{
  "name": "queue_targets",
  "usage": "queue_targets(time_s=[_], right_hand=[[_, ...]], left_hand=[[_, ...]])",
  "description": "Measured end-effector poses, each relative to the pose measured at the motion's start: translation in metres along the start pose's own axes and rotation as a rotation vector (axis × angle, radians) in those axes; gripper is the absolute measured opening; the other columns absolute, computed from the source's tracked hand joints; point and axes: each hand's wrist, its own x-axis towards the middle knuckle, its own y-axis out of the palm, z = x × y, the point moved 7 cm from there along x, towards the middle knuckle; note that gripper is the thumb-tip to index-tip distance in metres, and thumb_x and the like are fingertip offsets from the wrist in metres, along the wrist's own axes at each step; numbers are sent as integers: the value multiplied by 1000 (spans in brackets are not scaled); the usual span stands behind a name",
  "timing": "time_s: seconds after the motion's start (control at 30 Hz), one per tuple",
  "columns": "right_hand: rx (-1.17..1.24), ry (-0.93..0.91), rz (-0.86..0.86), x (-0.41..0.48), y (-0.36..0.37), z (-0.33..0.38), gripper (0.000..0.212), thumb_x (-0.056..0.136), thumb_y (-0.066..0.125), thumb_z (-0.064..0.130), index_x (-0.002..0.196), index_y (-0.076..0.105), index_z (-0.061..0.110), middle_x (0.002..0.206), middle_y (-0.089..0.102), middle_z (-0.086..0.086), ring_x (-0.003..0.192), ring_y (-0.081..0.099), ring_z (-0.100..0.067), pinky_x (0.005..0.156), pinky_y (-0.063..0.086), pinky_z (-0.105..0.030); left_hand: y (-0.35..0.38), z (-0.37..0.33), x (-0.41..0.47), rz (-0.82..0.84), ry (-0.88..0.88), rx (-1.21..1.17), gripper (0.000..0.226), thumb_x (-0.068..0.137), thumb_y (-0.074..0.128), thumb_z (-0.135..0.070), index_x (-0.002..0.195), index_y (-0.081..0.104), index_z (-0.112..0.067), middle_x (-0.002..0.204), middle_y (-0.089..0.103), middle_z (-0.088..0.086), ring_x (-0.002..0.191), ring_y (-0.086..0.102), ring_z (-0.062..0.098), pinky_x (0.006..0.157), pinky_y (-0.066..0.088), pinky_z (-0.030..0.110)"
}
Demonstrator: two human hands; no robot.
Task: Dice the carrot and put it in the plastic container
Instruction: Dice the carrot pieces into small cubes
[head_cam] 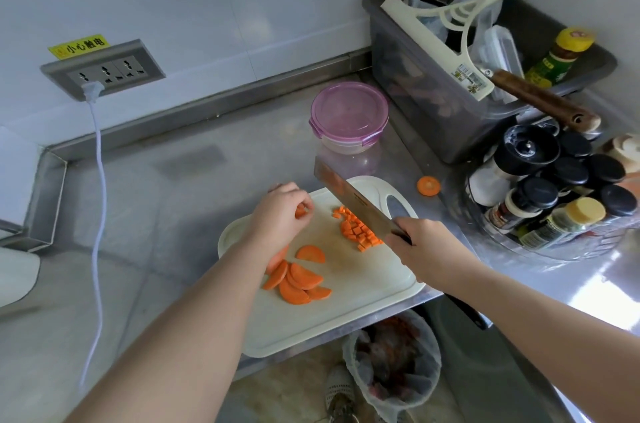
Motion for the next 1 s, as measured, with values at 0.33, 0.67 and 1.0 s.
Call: queue_targets(time_s=[0.33,0.67,1.0], right_hand=[[-29,7,20,1,2,-2,35,97,47,26,64,41,16,56,46,-1,51,38,-18,51,39,-33],[-9,11,6,-7,-7,-3,39,97,47,32,64,38,12,58,45,-3,55,38,-18,52,32,-29],[66,19,11,-21,-19,-2,39,96,48,31,73,44,0,62,46,-9,51,39,-19,47,38,-29]], left_hand=[[8,18,-9,200,-66,83,34,82,72,-23,115,65,-20,120,52,-5,111,47,20,95,42,36],[15,-4,4,313,-67,265,19,81,65,-25,99,65,-19,110,54,-2,101,48,26,86,46,33],[19,-58,-36,309,103,211,27,79,61,-32,106,60,-27,114,51,-10,108,42,19,82,36,26]])
